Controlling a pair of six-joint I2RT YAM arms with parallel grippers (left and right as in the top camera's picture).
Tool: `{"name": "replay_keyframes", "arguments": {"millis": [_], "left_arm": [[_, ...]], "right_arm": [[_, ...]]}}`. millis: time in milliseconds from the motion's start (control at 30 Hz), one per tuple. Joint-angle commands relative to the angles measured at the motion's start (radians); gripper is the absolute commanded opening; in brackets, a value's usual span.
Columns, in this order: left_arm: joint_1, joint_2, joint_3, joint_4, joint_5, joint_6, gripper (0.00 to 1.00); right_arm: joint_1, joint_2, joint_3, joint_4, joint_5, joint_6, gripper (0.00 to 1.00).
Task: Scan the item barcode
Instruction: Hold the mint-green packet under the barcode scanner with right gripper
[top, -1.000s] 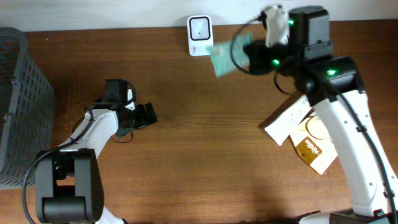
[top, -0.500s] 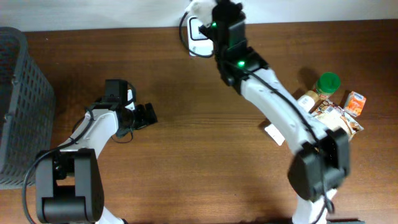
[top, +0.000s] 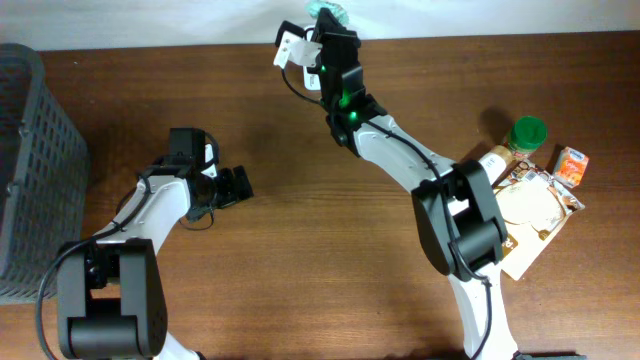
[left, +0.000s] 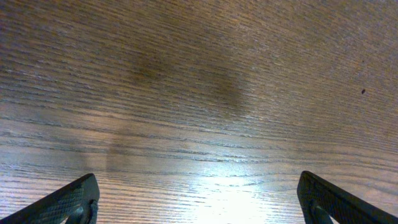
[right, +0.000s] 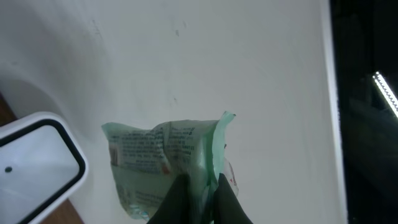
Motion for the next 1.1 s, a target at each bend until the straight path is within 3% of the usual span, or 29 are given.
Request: {"name": "replay_keyframes", "arguments": {"millis": [0,1067], "left_arm": [[0.003,-0.011,-0.007,-0.001,-0.006,0.008,0.99],[0.003,-0.011,-0.007,-0.001,-0.007,0.008,0.99]], "right_arm": [[0.0,0.037,0.013,0.032,-0.035,-0.01,0.04],[-0.035,0.14,0.013,0.264,-0.06,-0.018,0.04]]}}
